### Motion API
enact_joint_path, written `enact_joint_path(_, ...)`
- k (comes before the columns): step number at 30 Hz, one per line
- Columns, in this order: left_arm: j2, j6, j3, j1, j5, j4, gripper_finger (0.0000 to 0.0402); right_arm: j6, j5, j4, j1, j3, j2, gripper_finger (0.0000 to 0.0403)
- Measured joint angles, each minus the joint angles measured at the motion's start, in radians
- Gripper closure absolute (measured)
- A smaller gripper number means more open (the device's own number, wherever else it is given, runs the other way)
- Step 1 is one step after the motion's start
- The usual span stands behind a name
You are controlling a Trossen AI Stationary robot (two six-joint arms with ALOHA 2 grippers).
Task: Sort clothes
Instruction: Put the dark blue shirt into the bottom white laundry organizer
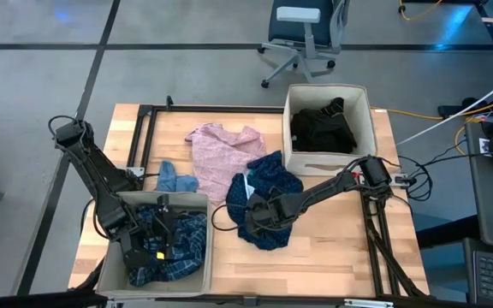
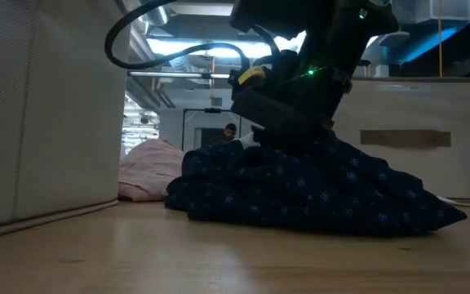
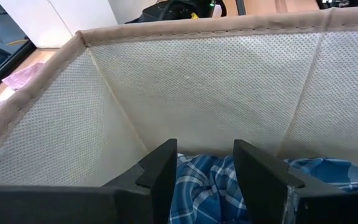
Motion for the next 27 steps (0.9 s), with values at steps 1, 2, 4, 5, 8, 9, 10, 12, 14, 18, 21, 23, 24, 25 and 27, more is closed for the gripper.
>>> enact_joint_path(1,0.000,0.000,0.000,0.000,0.000,0.003,0.0254,-0.005,0.000,0.000,0.000,0.000,0.000,0.0336)
enact_joint_path(2,0.000,0.001,0.000,0.000,0.000,0.007,0.0254,-0.006,-0.001,0.001,0.000,0.000,0.000,0.0336)
enact_joint_path(4,0.000,0.009,0.000,0.000,0.000,0.022,0.0254,-0.008,-0.001,0.001,0.000,0.000,0.000,0.0336)
enact_joint_path(5,0.000,0.012,0.000,0.000,0.000,0.026,0.0254,-0.008,0.002,0.001,0.000,0.000,0.000,0.0334)
enact_joint_path(8,0.000,0.012,0.000,0.000,0.000,0.024,0.0254,0.001,0.016,0.004,0.001,-0.001,0.002,0.0286)
enact_joint_path(9,0.000,0.012,0.000,0.000,0.000,0.025,0.0254,0.016,0.015,0.007,0.001,-0.002,0.002,0.0271)
enact_joint_path(10,0.000,0.012,0.000,-0.001,0.000,0.024,0.0254,0.023,-0.001,0.011,-0.001,-0.002,0.002,0.0265)
enact_joint_path(12,0.000,0.010,0.000,-0.001,0.000,0.024,0.0254,0.020,-0.020,0.020,-0.001,-0.003,0.002,0.0282)
enact_joint_path(14,0.000,0.010,0.000,-0.001,0.000,0.024,0.0254,0.014,0.002,0.020,0.015,-0.003,0.001,0.0329)
enact_joint_path(18,0.000,0.008,0.000,-0.001,0.000,0.024,0.0254,-0.005,0.054,0.011,0.045,0.005,0.001,0.0342)
enact_joint_path(21,0.000,0.004,0.000,-0.001,0.000,0.024,0.0254,-0.005,0.069,-0.046,0.062,0.050,0.009,0.0342)
enact_joint_path(23,-0.001,0.007,0.002,-0.001,0.001,0.022,0.0254,-0.007,0.077,-0.088,0.073,0.092,0.010,0.0342)
enact_joint_path(24,-0.003,0.011,0.005,-0.001,0.003,0.021,0.0254,-0.008,0.085,-0.115,0.079,0.117,0.013,0.0342)
enact_joint_path(25,-0.008,0.016,0.009,-0.001,0.008,0.021,0.0254,-0.009,0.090,-0.147,0.085,0.142,0.015,0.0342)
enact_joint_path(27,-0.021,0.027,0.021,-0.005,0.021,0.020,0.0254,-0.011,0.096,-0.207,0.097,0.189,0.020,0.0342)
